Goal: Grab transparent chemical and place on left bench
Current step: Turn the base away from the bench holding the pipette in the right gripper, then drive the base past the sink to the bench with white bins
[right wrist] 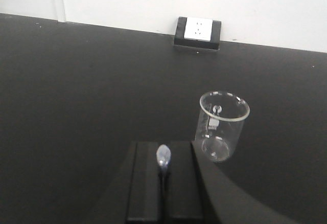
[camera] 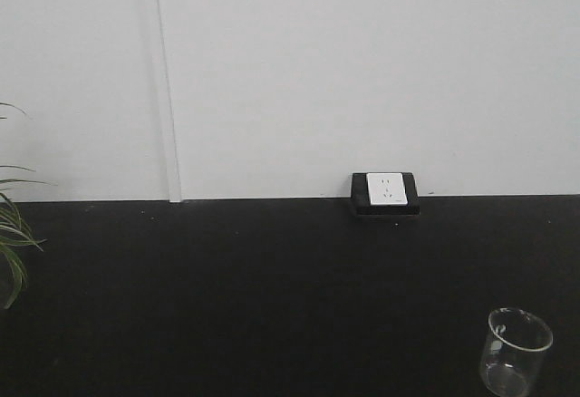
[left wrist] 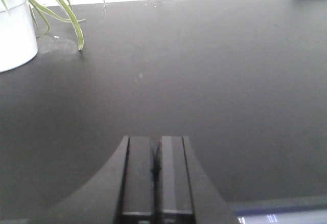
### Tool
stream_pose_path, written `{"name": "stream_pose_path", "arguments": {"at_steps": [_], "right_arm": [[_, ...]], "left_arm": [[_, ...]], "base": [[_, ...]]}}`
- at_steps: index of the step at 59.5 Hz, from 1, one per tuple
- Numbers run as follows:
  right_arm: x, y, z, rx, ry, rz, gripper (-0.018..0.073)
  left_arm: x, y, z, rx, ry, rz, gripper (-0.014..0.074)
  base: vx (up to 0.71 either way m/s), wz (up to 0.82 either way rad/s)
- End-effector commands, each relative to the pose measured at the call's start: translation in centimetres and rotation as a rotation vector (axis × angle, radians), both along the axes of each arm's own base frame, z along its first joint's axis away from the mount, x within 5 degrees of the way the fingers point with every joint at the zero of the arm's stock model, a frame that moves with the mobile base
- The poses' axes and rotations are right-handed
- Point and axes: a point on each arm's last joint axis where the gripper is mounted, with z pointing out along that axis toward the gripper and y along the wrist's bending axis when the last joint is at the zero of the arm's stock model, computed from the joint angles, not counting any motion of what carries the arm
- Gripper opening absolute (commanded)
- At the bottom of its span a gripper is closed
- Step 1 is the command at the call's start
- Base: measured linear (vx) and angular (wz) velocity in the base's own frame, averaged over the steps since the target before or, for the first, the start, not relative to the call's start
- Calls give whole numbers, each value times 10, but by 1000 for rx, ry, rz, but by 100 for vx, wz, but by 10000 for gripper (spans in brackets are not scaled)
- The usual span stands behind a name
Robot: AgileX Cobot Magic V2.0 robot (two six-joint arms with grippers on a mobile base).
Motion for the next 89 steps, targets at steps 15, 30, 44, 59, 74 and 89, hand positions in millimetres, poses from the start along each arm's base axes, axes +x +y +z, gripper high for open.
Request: {"name": "stream_pose_path", "arguments": {"at_steps": [15, 30, 44, 59, 74, 89], "right_arm": [[2, -2, 17, 13, -101, -21, -1], [2, -2, 17, 13, -101, -21, -1], [2, -2, 17, 13, -101, -21, -1], [2, -2, 17, 13, -100, -20, -1], [2, -2, 17, 12, -99, -20, -1], [2, -2, 17, 12, -99, -20, -1]], "left_arm": [[-1, 0, 3, -14, -81, -1, -3], [-1, 0, 3, -14, -81, -1, -3], [-1, 0, 3, -14, -81, -1, -3], [-1, 0, 3, -14, -81, -1, -3], [-1, 0, 3, -14, -81, -1, -3], [-1, 0, 3, -14, -81, -1, -3]], "base": [[-27, -7], [-32, -4], [-34, -3], [-30, 5], [-22, 36], [-14, 68]]}}
